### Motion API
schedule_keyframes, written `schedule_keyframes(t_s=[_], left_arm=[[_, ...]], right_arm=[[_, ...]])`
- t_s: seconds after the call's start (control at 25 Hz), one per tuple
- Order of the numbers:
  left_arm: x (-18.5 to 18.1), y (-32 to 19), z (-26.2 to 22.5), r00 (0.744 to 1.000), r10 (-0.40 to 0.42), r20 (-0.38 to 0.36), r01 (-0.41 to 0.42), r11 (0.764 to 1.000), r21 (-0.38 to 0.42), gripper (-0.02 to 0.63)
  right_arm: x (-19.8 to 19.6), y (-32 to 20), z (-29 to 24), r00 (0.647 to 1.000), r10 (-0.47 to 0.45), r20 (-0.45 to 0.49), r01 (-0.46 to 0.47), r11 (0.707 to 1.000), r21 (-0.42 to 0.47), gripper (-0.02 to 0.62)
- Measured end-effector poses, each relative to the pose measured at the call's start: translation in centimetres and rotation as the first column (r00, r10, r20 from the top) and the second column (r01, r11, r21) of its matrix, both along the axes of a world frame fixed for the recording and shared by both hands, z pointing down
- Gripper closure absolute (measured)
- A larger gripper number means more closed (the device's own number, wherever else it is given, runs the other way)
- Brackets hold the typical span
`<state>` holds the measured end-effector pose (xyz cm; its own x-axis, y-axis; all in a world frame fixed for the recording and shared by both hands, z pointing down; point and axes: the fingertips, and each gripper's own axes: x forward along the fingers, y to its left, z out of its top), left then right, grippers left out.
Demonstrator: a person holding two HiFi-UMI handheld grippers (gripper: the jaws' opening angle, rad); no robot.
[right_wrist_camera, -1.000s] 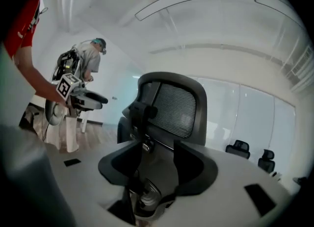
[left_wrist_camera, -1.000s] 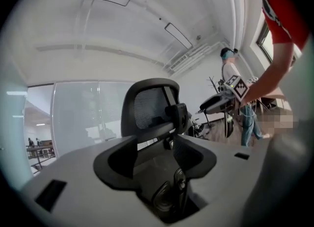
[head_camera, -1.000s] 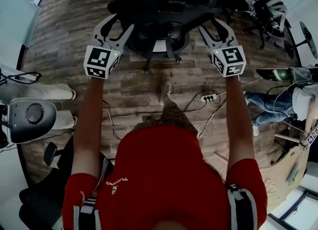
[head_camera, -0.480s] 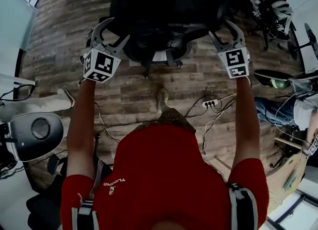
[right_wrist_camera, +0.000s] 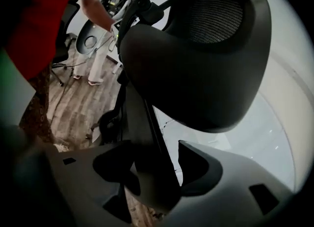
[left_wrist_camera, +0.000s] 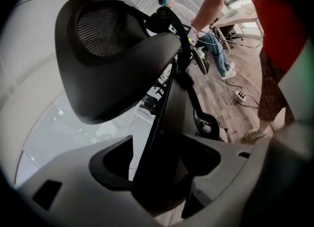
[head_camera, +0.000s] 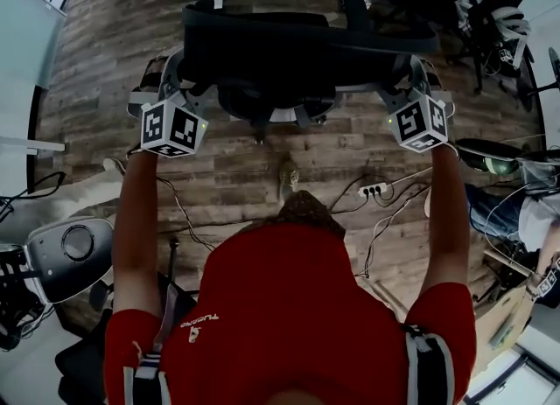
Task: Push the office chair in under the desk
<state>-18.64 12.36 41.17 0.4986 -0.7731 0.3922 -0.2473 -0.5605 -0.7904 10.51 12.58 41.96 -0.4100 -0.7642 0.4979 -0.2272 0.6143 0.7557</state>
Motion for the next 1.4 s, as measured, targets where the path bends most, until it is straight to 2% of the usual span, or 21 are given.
schedule_keyframes(t_s=[0.04,0.16,0.24,0.56,1.08,1.4], left_arm=[[0.1,-0.4,0.5,0.999,0.017,0.038,-0.017,1.0,-0.017,0.328],[0.6,-1.4,1.9,0.987,0.072,0.144,-0.064,0.996,-0.062,0.432],[0.8,-1.7,2.1,0.982,0.09,0.166,-0.08,0.994,-0.068,0.446],[1.9,-6.1,1.9,0.98,0.092,0.175,-0.079,0.993,-0.083,0.454],[3.5,-21.3,2.2,0.974,0.1,0.203,-0.083,0.992,-0.091,0.468],[3.9,-28.4,2.6,0.972,0.1,0.213,-0.079,0.991,-0.104,0.472]], right_arm=[[0.0,-0.1,0.1,0.999,-0.029,-0.017,0.028,1.0,-0.004,0.31],[-0.1,-0.5,0.9,0.987,-0.096,-0.128,0.098,0.995,0.013,0.393],[0.0,-0.9,1.1,0.975,-0.118,-0.186,0.125,0.992,0.022,0.423],[0.9,-5.1,1.1,0.964,-0.163,-0.209,0.169,0.985,0.012,0.449],[2.9,-20.5,1.4,0.962,-0.163,-0.218,0.173,0.985,0.026,0.451],[3.2,-27.5,1.8,0.96,-0.167,-0.223,0.176,0.984,0.02,0.454]])
